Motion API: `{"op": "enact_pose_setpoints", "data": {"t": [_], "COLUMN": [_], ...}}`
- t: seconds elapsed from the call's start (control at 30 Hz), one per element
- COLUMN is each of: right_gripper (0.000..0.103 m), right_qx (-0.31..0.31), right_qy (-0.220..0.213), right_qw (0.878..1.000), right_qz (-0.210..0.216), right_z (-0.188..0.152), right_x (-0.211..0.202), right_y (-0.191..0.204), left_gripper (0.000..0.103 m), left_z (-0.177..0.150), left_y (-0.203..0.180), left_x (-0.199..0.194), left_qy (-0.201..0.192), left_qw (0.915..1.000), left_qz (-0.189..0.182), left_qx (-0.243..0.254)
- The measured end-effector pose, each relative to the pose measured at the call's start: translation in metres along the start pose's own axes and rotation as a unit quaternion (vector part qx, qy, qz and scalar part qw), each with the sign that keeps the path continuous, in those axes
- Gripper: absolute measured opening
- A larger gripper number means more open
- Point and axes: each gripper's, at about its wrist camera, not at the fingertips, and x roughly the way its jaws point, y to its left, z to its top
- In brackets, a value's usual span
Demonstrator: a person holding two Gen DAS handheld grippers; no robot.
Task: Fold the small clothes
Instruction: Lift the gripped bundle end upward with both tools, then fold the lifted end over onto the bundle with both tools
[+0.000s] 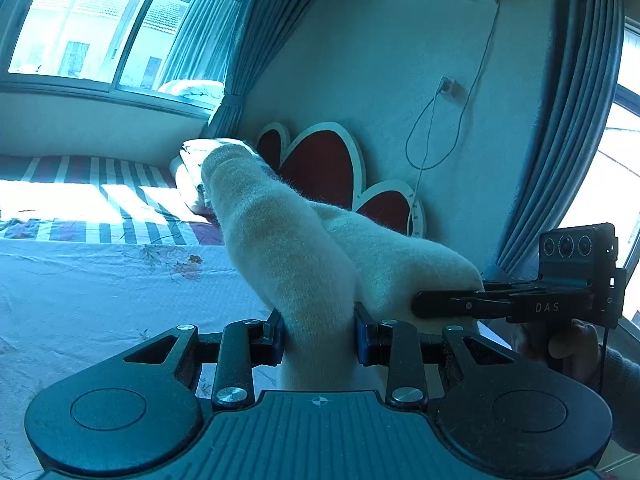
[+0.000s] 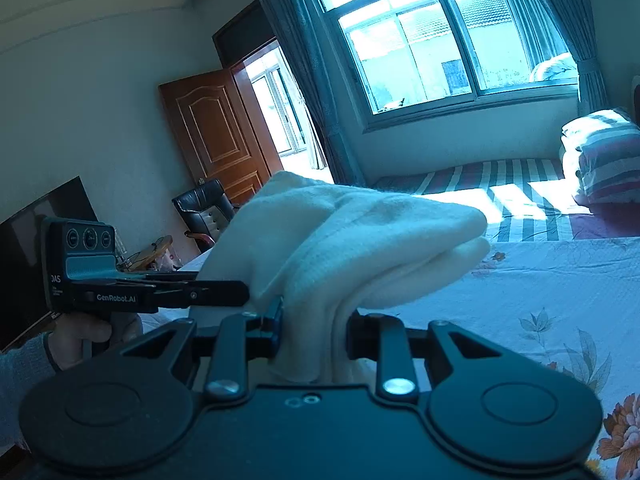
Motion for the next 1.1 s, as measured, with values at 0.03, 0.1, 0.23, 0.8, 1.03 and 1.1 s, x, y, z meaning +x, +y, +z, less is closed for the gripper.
{"op": "enact_pose_setpoints", "data": {"t": [0.03,0.1,0.23,0.8,1.03,1.1], "right_gripper": [0.028,0.028,0.028,0.044,0.072,0.067], "right_qx": [0.006,0.019,0.032,0.175,0.240,0.236], "right_qy": [0.003,0.011,0.033,0.152,0.128,0.148], "right_qw": [1.000,1.000,0.999,0.973,0.962,0.960], "right_qz": [0.003,0.009,0.017,-0.001,0.023,0.028], "right_z": [0.000,0.001,-0.004,-0.060,-0.084,-0.097], "right_x": [0.005,0.020,0.058,0.202,0.132,0.125], "right_y": [-0.004,-0.016,-0.039,-0.159,-0.178,-0.177], "left_gripper": [0.032,0.032,0.032,0.055,0.063,0.063], "left_z": [-0.001,-0.003,-0.010,-0.075,-0.117,-0.127], "left_y": [0.008,0.024,0.061,0.163,0.154,0.155], "left_x": [0.005,0.021,0.053,0.157,0.104,0.103], "left_qy": [0.003,0.014,0.038,0.147,0.159,0.154], "left_qw": [1.0000,0.9997,0.9981,0.9696,0.9666,0.9655], "left_qz": [0.003,0.012,0.035,0.109,0.062,0.053], "left_qx": [-0.004,-0.014,-0.032,-0.162,-0.191,-0.203]}}
